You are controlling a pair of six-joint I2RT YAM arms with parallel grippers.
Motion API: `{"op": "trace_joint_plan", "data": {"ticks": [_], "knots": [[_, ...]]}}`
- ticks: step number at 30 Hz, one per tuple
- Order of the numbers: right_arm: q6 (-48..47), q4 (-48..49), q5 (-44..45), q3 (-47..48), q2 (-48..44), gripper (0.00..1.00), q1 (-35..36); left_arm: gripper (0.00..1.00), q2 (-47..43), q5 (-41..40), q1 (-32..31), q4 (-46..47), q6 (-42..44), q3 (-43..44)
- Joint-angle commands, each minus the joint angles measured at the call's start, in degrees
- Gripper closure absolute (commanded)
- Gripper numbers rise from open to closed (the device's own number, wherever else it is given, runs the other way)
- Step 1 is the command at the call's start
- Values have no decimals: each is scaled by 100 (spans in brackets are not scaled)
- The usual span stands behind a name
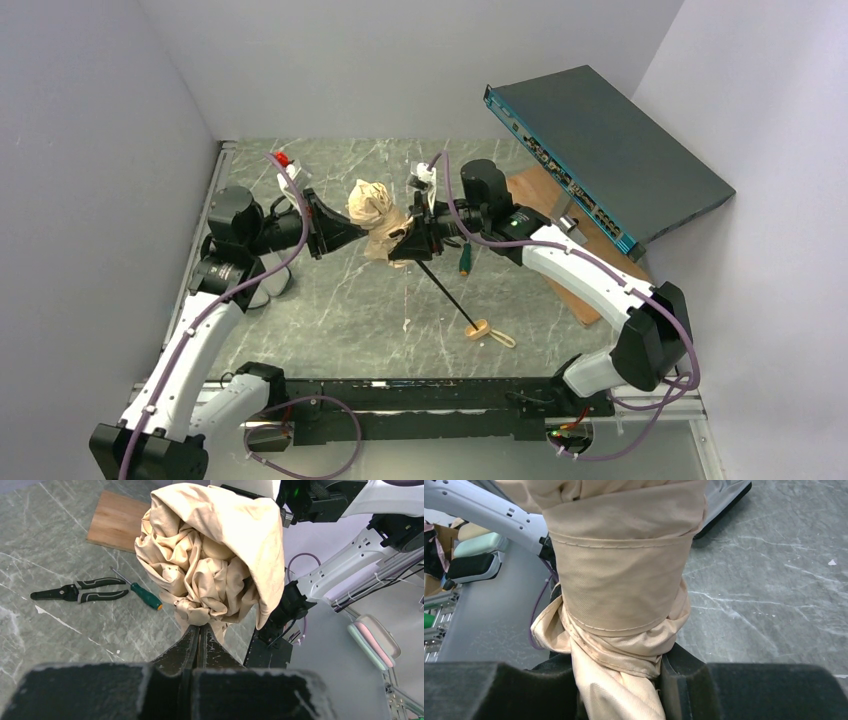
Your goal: Open the umbrella
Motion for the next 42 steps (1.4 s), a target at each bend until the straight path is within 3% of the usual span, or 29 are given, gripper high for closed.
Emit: {"op": "trace_joint_plan", "data": {"ticks": [1,12,19,22,24,26,28,31,33,38,42], "knots": [[-98,303,740,222,-26,100,-1,100,-218,812,-254,403,-72,297],[259,207,2167,173,278,100,-97,100,-352,1673,-599,845,-352,504],[630,303,3230,162,305,100,-310,100,-452,1826,-739,890,-482,507],[647,620,3974,-56,74,100,-244,100,-462,1649,-738,1315,-945,352],[526,1037,4006,-275,-63,100,-181,100,-454,1624,-737,1782,-1304,277],[510,986,3671,-278,-47,100,-178,100,-481,1537,-721,1553,-1081,356],[587,950,3242,-246,-2,100,-189,94,-541,1404,-683,1017,-536,465],[629,935,2716,-269,-7,100,-191,48,-615,1193,-493,187,380,678],[593,870,2443,-260,-18,100,-187,29,-664,1060,-459,-462,1302,858],[383,730,1362,-207,38,100,-187,1,-802,507,-458,-2168,4218,1305],[193,514,432,-66,191,100,-172,0,-803,-141,-747,-3893,7575,1690]]}}
